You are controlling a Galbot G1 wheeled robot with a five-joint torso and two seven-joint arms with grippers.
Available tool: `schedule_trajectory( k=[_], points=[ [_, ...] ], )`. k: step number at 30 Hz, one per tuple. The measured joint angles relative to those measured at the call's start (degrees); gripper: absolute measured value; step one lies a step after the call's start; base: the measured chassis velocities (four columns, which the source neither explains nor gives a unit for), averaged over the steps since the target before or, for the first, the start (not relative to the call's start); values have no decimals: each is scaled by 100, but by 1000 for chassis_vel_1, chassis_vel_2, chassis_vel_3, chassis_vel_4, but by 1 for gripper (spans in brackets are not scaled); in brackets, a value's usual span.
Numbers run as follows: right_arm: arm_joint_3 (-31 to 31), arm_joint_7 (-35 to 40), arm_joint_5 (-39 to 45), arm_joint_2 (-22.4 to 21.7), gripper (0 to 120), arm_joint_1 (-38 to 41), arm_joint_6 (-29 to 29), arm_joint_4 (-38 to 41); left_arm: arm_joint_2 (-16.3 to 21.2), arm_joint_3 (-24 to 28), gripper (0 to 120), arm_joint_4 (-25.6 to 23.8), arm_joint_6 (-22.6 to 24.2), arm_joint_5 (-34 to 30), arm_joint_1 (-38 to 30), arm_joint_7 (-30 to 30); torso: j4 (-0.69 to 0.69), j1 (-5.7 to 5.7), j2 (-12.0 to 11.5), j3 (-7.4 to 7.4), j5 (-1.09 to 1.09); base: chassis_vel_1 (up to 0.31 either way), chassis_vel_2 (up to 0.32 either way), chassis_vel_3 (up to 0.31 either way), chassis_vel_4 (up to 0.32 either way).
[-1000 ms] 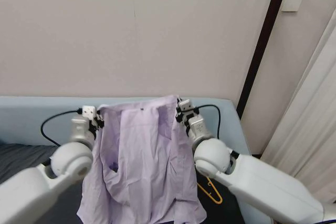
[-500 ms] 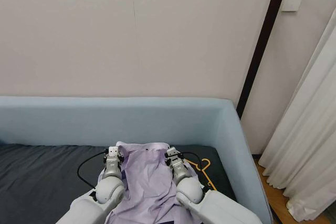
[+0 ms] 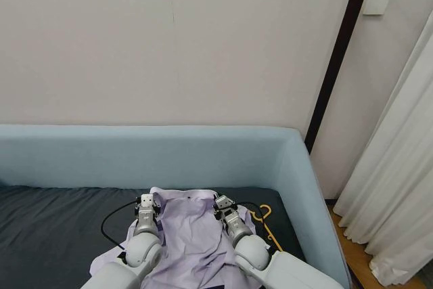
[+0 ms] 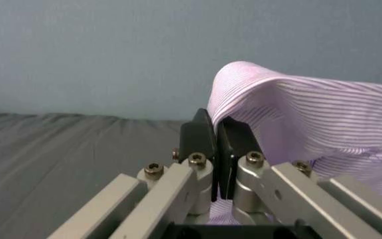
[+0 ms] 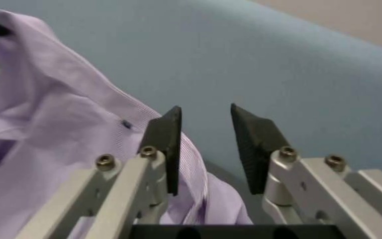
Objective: Pick up the clothes from the sofa and hang them on the clothes hanger.
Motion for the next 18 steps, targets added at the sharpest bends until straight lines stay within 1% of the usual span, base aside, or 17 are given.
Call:
schedule_trajectory(
  k=[1,2,4,6,7,8,10,11,12,13,14,15,17,18],
  points=[
    [52,-204,-136,-219,40,-143,91,273,7,17,0,14,-20,48,-7,12,-1,0,0,0,-1,0,0,0,0],
    [52,-204,-136,-219,40,-143,91,273,7,17,0,14,-20,48,-7,12,-1,0,0,0,-1,0,0,0,0],
    [210,-380,-206,-523,49,-415,144,705,20,44,0,32,-58,120,-13,44,-2,0,0,0,-1,0,0,0,0],
    [495,-407,-74,-739,55,-646,67,998,40,55,0,32,-80,161,-14,69,-2,0,0,0,0,0,0,0,0],
    [495,-407,-74,-739,55,-646,67,998,40,55,0,32,-80,161,-14,69,-2,0,0,0,0,0,0,0,0],
    [800,-510,162,-906,60,-815,-104,1130,71,69,0,27,-91,185,-14,83,-1,0,1,-1,0,0,0,0,0],
    [1219,-852,741,-1206,70,-934,-529,1142,103,81,0,24,-99,211,-15,97,-1,0,0,0,0,0,0,0,0],
    [1388,-1110,1011,-1333,72,-953,-799,1102,108,82,0,17,-106,219,-15,101,-1,0,0,0,0,0,0,0,0],
    [1629,-1592,1358,-1503,79,-967,-1298,1008,109,81,0,-2,-115,229,-10,106,0,0,0,0,0,0,0,0,0],
    [1629,-1592,1358,-1503,79,-967,-1298,1008,109,81,0,-2,-115,229,-10,106,0,0,0,0,0,0,0,0,0],
    [1815,-2015,1595,-1618,84,-964,-1752,887,112,80,0,-23,-119,237,9,109,-2,0,0,0,0,0,0,0,0],
    [1910,-2328,1719,-1682,88,-927,-2057,760,117,80,0,-45,-123,244,28,114,-3,0,1,0,-1,0,0,0,0],
    [1944,-2822,1764,-1693,96,-747,-2336,390,124,79,0,-87,-138,270,80,122,-2,0,0,0,-1,0,0,0,0],
    [1944,-2822,1764,-1693,96,-747,-2336,390,124,79,0,-87,-138,270,80,122,-2,0,0,0,-1,0,0,0,0]
  ],
)
